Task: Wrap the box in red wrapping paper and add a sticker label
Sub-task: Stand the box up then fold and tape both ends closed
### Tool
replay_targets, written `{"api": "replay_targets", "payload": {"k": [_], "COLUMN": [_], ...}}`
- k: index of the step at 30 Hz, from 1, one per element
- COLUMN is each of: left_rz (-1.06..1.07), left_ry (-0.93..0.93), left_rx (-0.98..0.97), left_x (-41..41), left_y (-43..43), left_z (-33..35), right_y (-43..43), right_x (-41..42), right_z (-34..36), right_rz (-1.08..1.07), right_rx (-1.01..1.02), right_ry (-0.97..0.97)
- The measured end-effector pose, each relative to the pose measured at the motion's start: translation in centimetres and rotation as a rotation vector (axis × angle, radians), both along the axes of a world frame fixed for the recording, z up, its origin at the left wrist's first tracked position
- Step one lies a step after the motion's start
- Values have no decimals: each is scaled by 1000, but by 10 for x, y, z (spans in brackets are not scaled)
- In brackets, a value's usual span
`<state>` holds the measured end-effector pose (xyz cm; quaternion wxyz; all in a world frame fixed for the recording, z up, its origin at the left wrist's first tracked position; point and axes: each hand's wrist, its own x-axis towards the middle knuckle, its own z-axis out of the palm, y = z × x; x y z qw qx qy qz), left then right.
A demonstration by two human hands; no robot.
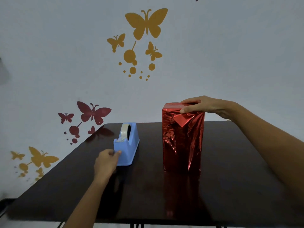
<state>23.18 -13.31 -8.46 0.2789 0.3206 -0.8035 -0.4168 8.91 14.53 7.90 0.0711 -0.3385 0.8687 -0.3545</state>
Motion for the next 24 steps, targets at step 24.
{"api": "replay_targets", "payload": {"k": [24], "left_rz": [-156], "left_ry": [-352], "left_rx": [563], "left_x": [-42], "left_y": [-10], "left_z": [89], "right_y": [-4], "right_x": [13], "right_z": [-3], "right_rz": [-101], "right_rx": [-47], "right_ry": [-1]}}
